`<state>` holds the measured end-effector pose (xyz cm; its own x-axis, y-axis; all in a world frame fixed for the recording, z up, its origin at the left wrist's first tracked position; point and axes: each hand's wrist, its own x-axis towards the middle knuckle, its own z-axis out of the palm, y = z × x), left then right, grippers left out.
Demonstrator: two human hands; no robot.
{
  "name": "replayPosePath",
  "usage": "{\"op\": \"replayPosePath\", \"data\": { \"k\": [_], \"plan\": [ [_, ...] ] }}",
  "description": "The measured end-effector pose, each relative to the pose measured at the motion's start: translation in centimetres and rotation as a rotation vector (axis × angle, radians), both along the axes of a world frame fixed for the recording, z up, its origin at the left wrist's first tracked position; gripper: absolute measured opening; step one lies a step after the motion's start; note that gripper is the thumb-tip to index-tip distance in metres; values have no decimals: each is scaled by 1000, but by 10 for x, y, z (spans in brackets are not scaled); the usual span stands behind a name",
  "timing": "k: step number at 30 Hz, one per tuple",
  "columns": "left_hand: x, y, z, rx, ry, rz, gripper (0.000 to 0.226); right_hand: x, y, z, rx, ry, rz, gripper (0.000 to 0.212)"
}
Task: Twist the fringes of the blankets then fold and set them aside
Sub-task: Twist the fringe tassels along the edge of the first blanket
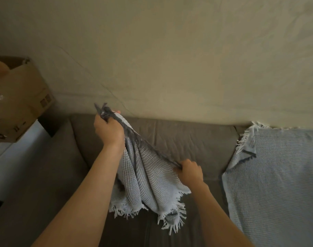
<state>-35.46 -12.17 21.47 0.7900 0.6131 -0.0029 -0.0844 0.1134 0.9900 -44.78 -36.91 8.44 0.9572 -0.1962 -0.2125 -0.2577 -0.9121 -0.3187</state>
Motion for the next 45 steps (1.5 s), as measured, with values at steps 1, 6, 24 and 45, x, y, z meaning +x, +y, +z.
{"op": "replayPosePath", "data": {
  "k": [1, 6, 24, 45],
  "plan": [
    [1, 0, 2, 2, 10, -1, 30, -2, -4, -5, -51, 22, -6, 32],
    [-1, -5, -1, -33, -18, 24, 33, -3, -12, -2, 1, -219, -130, 14],
    [-63, -37, -9, 539, 174, -1028, 30, 19, 24, 114, 582, -672, -7, 7],
    [-32, -16, 1, 711, 76, -300, 10, 12, -16, 76, 280, -122, 193, 46]
  ]
}}
